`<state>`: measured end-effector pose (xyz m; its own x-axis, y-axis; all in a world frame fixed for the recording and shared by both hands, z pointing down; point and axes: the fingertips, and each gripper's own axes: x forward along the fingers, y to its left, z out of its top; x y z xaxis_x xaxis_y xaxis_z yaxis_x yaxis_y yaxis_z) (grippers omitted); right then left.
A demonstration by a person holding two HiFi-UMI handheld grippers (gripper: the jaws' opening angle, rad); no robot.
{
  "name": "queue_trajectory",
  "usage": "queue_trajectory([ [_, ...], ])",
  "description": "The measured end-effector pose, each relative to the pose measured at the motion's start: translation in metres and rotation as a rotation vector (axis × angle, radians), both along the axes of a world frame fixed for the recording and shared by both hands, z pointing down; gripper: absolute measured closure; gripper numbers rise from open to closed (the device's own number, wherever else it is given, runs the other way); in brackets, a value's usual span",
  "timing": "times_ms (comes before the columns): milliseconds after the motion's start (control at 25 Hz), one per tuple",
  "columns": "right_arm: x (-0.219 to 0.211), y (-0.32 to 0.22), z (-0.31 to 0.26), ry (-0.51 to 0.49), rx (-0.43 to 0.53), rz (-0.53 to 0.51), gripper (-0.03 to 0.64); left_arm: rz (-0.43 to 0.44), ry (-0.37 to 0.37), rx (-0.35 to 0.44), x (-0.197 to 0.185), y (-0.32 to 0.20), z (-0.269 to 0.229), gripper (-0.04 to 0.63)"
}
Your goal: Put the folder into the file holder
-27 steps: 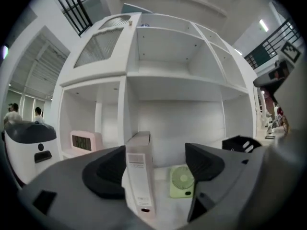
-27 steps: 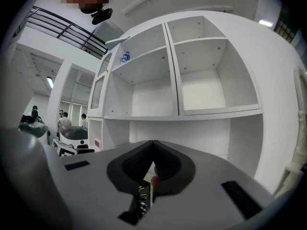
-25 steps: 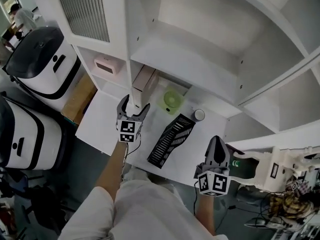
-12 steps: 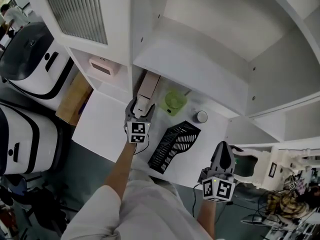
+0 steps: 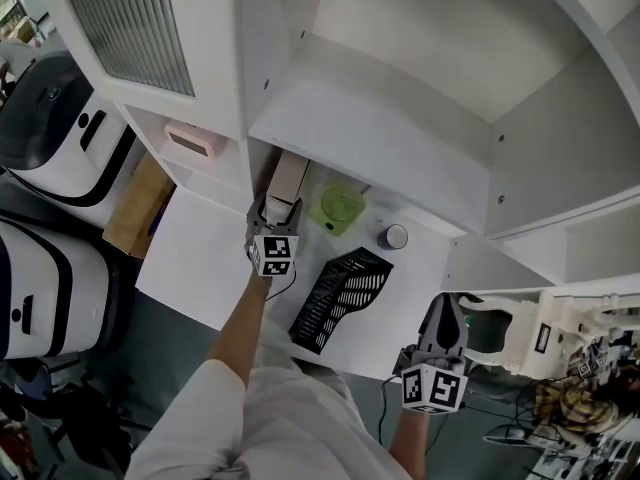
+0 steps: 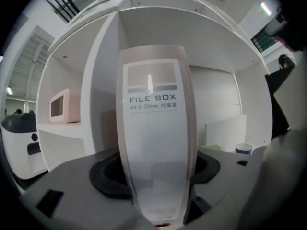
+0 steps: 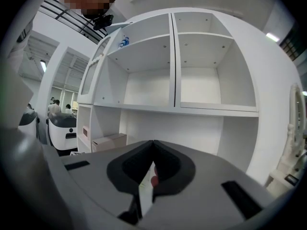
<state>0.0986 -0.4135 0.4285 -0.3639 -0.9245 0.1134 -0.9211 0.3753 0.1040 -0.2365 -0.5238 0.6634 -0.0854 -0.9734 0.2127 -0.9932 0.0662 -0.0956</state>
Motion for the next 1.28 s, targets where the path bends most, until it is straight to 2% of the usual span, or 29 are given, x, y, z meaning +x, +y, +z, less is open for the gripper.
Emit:
queue_trajectory([
  [160,0.01,0.006,0.004,0.008,-0.009,0.022,0.629,-0.054,0.035,0.004,-0.007,0.0,-0.002,0.326],
  [360,0.009,0.011,0.008,0.012,-0.017,0.034,0.629,-0.08,0.099,-0.004,-0.008,0.007,-0.012,0.334],
  [480,0.002,0.016,0.006,0.007,-0.006,0.027,0.629,-0.05,0.09,0.0,-0.003,0.023,-0.022,0.334],
  [640,-0.006,0.028,0.003,-0.005,0.004,0.025,0.629,0.001,0.043,-0.002,0.005,0.049,-0.037,0.334],
  [920,-0.013,0.062,0.003,-0.026,0.013,0.016,0.629,0.044,0.057,0.007,0.015,0.106,-0.076,0.334],
  [1160,0.0,0.115,-0.018,-0.055,0.071,-0.035,0.629,0.025,0.021,0.045,0.034,0.177,-0.128,0.334],
  [1280,0.015,0.119,-0.015,-0.062,0.101,-0.04,0.629,0.015,0.021,0.041,0.05,0.189,-0.139,0.334],
])
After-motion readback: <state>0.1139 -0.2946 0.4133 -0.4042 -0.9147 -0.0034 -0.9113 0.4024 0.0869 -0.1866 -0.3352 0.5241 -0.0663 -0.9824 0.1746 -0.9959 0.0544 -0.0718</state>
